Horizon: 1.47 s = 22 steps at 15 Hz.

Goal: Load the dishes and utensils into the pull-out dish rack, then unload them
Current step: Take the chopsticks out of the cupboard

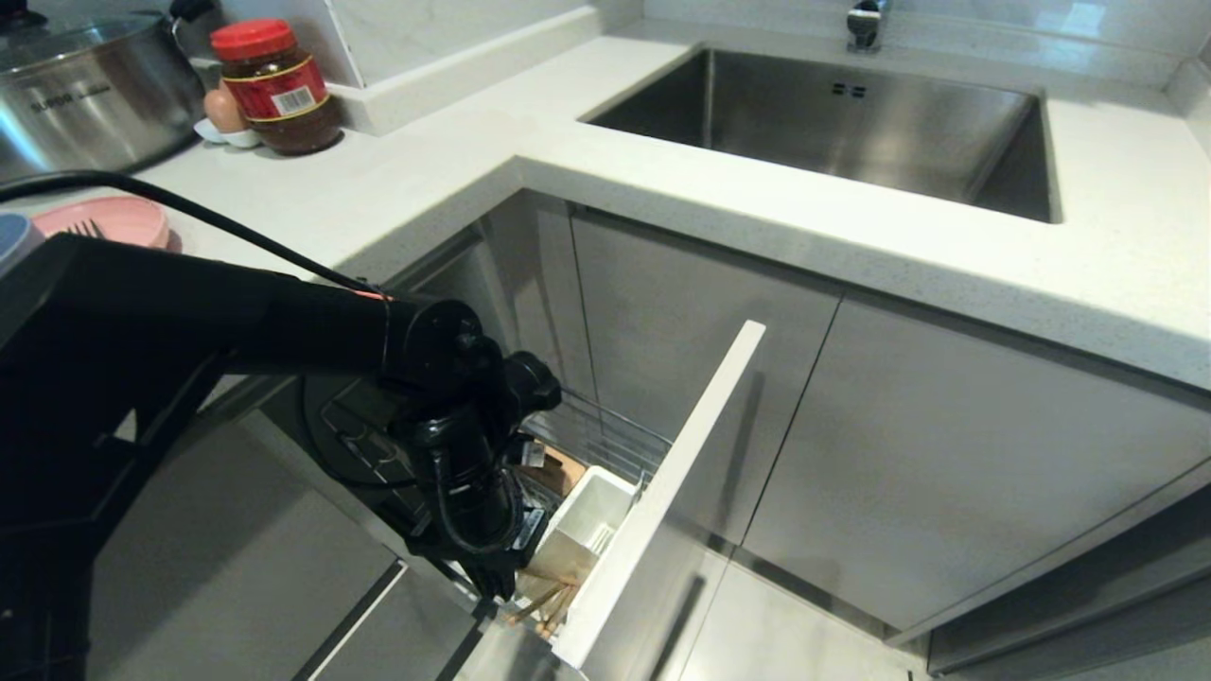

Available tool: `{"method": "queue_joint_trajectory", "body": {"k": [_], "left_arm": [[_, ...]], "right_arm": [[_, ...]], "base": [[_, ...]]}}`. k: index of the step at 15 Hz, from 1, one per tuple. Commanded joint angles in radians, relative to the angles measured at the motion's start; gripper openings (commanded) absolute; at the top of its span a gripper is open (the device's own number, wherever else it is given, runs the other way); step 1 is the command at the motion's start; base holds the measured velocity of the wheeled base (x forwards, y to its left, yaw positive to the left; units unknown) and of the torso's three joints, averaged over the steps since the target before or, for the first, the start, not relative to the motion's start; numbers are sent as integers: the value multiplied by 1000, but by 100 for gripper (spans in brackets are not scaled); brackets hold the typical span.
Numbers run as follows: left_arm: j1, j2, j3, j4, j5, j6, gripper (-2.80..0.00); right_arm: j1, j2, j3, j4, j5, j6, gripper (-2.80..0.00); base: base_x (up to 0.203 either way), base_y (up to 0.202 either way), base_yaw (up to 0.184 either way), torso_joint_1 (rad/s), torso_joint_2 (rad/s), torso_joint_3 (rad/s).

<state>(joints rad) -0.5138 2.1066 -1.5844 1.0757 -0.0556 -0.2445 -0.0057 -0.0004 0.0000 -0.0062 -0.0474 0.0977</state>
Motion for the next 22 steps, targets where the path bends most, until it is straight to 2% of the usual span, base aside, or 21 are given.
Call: {"method": "queue_joint_trajectory", "body": {"k": [1,6,10,16,22], "left_arm": [[-11,-2,1,4,0,-4,-280],[-32,-92,0,20,-48,-7,-280],[-52,-247,-10,95,-45,-5,-280],[-96,-438,-139,375,-41,2,-280],[-124,-647,-227,439,-38,2,-280]], "right_arm": [[0,-3,0,0,0,1,-280],[0,-3,0,0,0,1,-280],[0,-3,0,0,0,1,-280],[0,-3,0,0,0,1,-280],[0,-3,0,0,0,1,-280]], "base": [[0,0,0,0,0,0],[0,0,0,0,0,0],[0,0,0,0,0,0],[0,0,0,0,0,0],[0,0,0,0,0,0]]}}
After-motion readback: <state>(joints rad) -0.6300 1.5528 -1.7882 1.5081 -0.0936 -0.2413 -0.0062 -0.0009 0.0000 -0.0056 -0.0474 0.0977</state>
